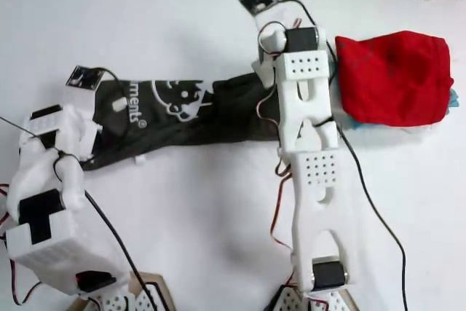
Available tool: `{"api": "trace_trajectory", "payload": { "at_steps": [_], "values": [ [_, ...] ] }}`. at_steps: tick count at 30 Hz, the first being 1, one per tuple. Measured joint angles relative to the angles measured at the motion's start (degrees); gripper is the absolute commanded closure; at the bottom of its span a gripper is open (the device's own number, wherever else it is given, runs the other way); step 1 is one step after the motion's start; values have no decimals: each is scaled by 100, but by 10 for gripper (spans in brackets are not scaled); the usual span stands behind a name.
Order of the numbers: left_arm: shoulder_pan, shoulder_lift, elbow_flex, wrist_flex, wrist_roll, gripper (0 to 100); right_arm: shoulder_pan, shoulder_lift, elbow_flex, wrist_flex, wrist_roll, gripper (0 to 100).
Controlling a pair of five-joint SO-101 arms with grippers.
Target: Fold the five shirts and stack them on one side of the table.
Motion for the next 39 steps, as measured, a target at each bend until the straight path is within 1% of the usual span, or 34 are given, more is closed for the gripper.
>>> {"api": "trace_trajectory", "payload": {
  "at_steps": [2,7,8,10,14,16,19,25,31,33,37,39],
  "values": [
    [0,0,0,0,0,974,-9,0,-229,44,0,781],
    [0,0,0,0,0,974,-70,0,-97,44,0,982],
    [0,0,0,0,0,974,-149,0,9,44,0,981],
    [0,0,0,0,0,974,-378,0,229,44,0,942],
    [0,0,0,0,0,974,-1064,0,352,44,0,885],
    [0,0,0,0,0,974,-1398,0,413,44,0,870],
    [0,0,0,0,0,974,-1705,9,440,44,0,868],
    [0,0,0,0,0,974,-2022,554,440,44,0,868],
    [0,0,0,0,0,974,-2013,949,457,44,0,870],
    [0,0,0,0,0,974,-2013,949,457,44,0,897],
    [0,0,0,0,0,974,-2022,888,475,44,0,984],
    [0,0,0,0,0,974,-2031,765,615,44,0,967]
  ]
}}
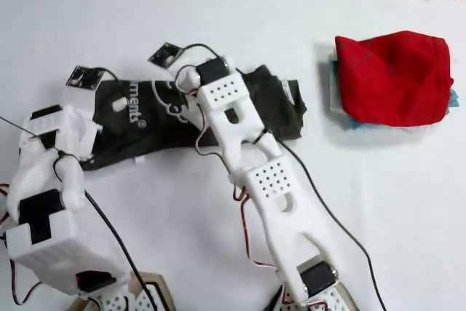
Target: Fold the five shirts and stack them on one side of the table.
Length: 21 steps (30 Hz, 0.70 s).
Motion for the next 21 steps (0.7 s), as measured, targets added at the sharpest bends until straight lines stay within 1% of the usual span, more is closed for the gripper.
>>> {"api": "trace_trajectory", "payload": {
  "at_steps": [3,8,11,21],
  "values": [
    [0,0,0,0,0,974,0,-334,580,0,0,947],
    [0,0,0,0,0,974,-35,-1002,1978,0,0,946],
    [0,0,0,0,0,974,-44,-1415,2541,0,0,945],
    [18,-35,-44,9,44,972,53,-2752,2716,0,0,935]
  ]
}}
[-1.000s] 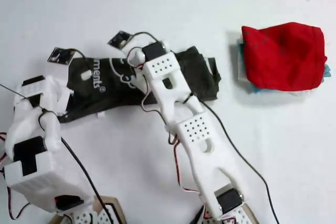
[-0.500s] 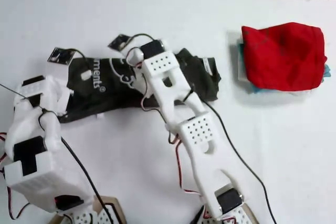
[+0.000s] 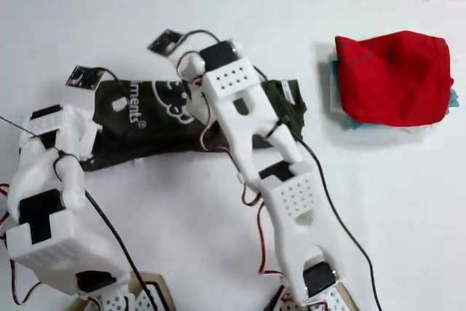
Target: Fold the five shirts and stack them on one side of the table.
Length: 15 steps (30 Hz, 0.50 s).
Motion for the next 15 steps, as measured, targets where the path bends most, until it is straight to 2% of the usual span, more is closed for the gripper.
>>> {"api": "trace_trajectory", "payload": {
  "at_steps": [3,7,9,11,15],
  "values": [
    [70,0,-229,290,211,937,185,-334,0,0,0,871],
    [114,9,-932,1046,818,780,580,-686,62,0,0,782],
    [105,9,-1371,1495,1020,727,791,-835,70,0,0,772],
    [97,9,-1741,1811,1248,728,993,-976,70,0,0,772],
    [-123,9,-2171,1925,1688,728,1257,-1222,88,0,0,772]
  ]
}}
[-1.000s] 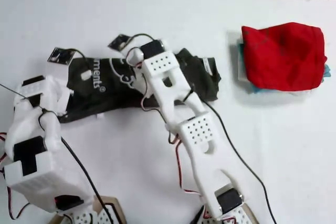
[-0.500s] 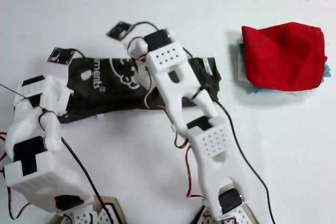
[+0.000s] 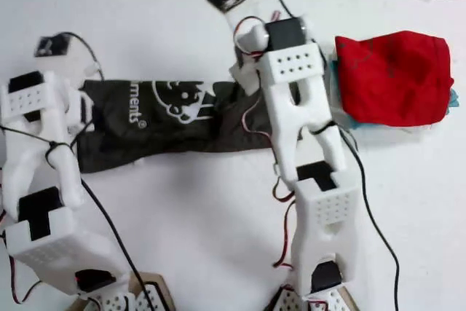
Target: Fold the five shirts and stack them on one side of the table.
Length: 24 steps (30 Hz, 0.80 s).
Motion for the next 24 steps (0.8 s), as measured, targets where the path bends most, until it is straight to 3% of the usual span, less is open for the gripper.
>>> {"api": "trace_trajectory", "payload": {
  "at_steps": [9,24],
  "values": [
    [-404,862,-624,-79,730,726,457,-589,325,0,0,773],
    [44,4123,-4343,2268,809,729,1011,-2462,2295,0,62,773]
  ]
}}
